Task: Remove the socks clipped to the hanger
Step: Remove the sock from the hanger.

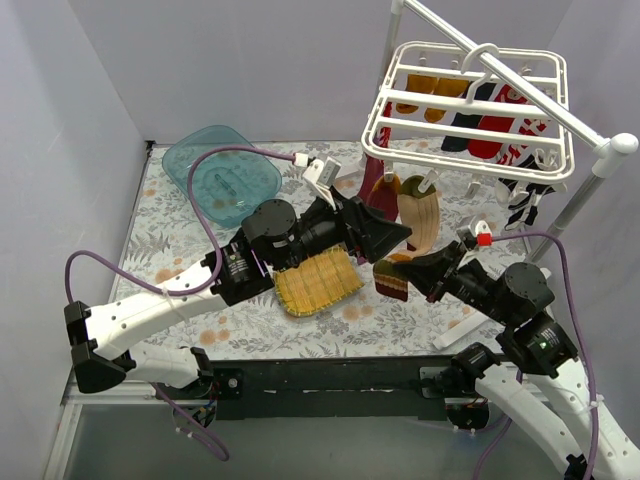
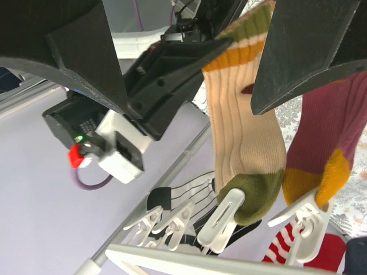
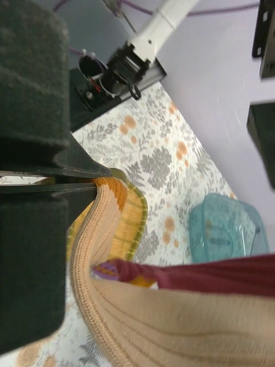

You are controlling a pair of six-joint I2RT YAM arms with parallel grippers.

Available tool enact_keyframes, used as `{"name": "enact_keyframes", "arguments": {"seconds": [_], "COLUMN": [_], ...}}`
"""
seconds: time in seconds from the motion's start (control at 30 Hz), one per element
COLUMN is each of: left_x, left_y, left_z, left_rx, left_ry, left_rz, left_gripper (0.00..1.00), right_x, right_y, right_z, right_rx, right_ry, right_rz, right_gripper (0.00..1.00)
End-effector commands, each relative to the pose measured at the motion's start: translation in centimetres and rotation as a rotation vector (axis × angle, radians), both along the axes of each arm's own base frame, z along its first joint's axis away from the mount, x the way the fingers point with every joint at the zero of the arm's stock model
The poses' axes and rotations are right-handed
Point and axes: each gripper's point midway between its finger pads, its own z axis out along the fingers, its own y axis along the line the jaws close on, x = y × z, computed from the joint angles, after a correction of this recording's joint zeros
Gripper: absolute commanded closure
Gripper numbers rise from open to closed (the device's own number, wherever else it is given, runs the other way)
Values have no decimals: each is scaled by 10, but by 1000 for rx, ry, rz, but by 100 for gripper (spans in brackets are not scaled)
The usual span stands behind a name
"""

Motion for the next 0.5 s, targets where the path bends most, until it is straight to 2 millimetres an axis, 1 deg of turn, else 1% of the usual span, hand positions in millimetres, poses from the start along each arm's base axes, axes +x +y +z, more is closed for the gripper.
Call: {"name": "enact_keyframes", "arguments": {"seconds": [0.0,0.03,0.07,0.1,0.13,0.17,0.2,0.23,0.27,0.3,0.33,0.37,0.4,0.47], "left_x": [-1,-4,-5,-7,-13,-16,-18,-27,-34,-38,-45,-50,-55,-57], "left_y": [7,9,10,11,16,17,21,27,29,32,39,41,45,47], "left_z": [-15,-28,-35,-39,-38,-52,-55,-52,-66,-70,-66,-68,-75,-80], "left_rx": [32,66,74,82,75,98,100,87,111,119,106,108,117,131], "left_ry": [9,30,44,50,47,59,58,43,46,32,13,3,-4,-33], "left_rz": [14,6,1,-6,-23,-35,-38,-71,-103,-119,-136,-162,-175,-185], "left_gripper": [13,16,17,19,20,22,23,23,24,25,25,25,25,25], "right_x": [-35,-40,-42,-42,-43,-43,-43,-43,-43,-43,-43,-44,-44,-44], "right_y": [12,13,13,14,14,14,15,15,16,17,19,19,20,23], "right_z": [34,36,37,38,38,38,38,38,41,42,42,44,46,47], "right_rx": [58,67,73,76,79,82,86,86,93,99,99,104,112,118], "right_ry": [-96,-111,-111,-114,-114,-114,-110,-106,-112,-109,-104,-107,-114,-101], "right_rz": [192,218,226,231,236,234,236,240,245,245,258,264,270,285], "right_gripper": [99,99,99,99,99,99,99,99,99,99,99,99,99,99]}}
